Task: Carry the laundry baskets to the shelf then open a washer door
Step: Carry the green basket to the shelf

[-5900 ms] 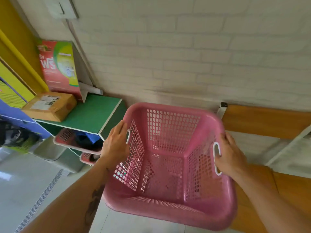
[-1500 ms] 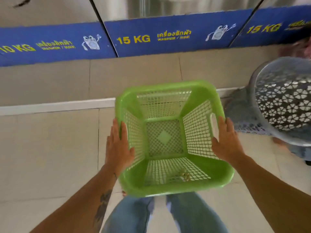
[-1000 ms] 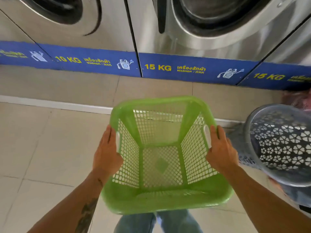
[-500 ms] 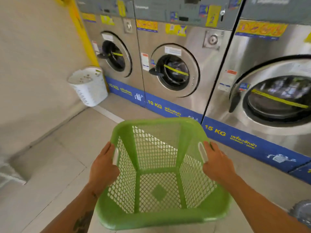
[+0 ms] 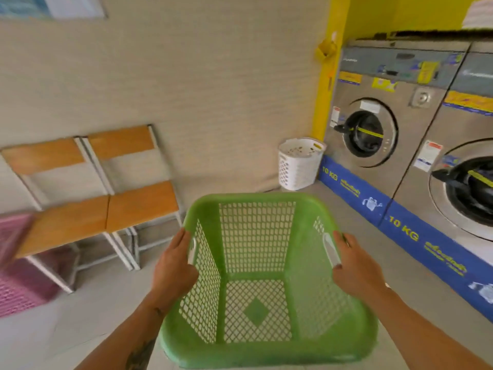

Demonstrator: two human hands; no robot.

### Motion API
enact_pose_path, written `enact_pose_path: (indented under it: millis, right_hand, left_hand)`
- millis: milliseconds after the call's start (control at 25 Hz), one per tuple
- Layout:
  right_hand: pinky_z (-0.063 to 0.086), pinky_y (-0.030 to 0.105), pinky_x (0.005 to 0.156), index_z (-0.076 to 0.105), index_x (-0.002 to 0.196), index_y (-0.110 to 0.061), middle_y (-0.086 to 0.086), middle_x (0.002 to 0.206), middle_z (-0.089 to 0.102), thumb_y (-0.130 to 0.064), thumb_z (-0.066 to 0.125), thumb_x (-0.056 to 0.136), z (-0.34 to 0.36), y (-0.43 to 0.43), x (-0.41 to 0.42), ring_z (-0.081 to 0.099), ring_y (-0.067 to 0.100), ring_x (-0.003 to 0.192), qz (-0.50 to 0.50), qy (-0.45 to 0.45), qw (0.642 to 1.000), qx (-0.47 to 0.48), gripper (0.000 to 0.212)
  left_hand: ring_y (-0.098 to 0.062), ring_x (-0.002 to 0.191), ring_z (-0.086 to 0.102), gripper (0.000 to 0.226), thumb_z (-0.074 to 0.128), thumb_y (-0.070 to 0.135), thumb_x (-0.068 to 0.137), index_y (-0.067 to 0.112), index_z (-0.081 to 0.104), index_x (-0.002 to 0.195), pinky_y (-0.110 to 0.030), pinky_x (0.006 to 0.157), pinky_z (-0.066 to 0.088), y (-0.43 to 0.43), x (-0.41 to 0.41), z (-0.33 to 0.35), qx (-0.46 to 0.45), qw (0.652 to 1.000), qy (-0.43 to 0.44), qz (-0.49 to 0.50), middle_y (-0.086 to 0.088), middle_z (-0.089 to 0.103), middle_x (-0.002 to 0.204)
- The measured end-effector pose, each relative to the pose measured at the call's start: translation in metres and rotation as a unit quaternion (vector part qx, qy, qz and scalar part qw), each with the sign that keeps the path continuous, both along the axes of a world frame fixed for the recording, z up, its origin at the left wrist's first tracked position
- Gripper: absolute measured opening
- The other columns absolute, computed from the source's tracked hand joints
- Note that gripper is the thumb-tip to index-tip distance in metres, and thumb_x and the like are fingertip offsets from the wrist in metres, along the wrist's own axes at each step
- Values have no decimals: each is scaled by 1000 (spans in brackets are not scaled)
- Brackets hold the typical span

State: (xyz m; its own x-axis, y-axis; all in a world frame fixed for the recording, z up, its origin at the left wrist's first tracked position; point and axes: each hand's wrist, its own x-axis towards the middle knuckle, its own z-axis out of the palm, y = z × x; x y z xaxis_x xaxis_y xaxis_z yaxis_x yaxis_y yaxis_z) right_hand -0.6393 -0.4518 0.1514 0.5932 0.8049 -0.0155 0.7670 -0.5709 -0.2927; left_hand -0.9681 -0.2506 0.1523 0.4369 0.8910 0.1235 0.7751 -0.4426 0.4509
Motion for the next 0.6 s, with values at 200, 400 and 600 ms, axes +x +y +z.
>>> enact_pose_path:
  millis: [200,400,600]
  right_hand:
    - [44,35,72,22,149,-23,0,144,30,-15,55,80,19,172,-78,58,31,107,136,-5,990,19,77]
    - [50,37,65,25,146,-27,-3,137,37,-14,57,77,17,349,-144,59,27,98,265,12,963,39,77]
    - [44,34,65,34,138,-29,0,132,44,-18,57,78,38,505,-239,62,32,99,390,0,920,48,64]
  left_hand:
    - [-19,91,61,98,58,-3,64,29,28,151,-29,58,56,81,-114,11,46,991,14,125,14,30,156]
    - [-16,91,62,97,57,-3,63,30,30,150,-18,51,48,168,-204,10,40,969,36,240,12,35,154]
    - [-19,104,61,99,58,-2,62,30,31,151,-23,70,50,214,-283,31,50,925,37,376,12,40,150]
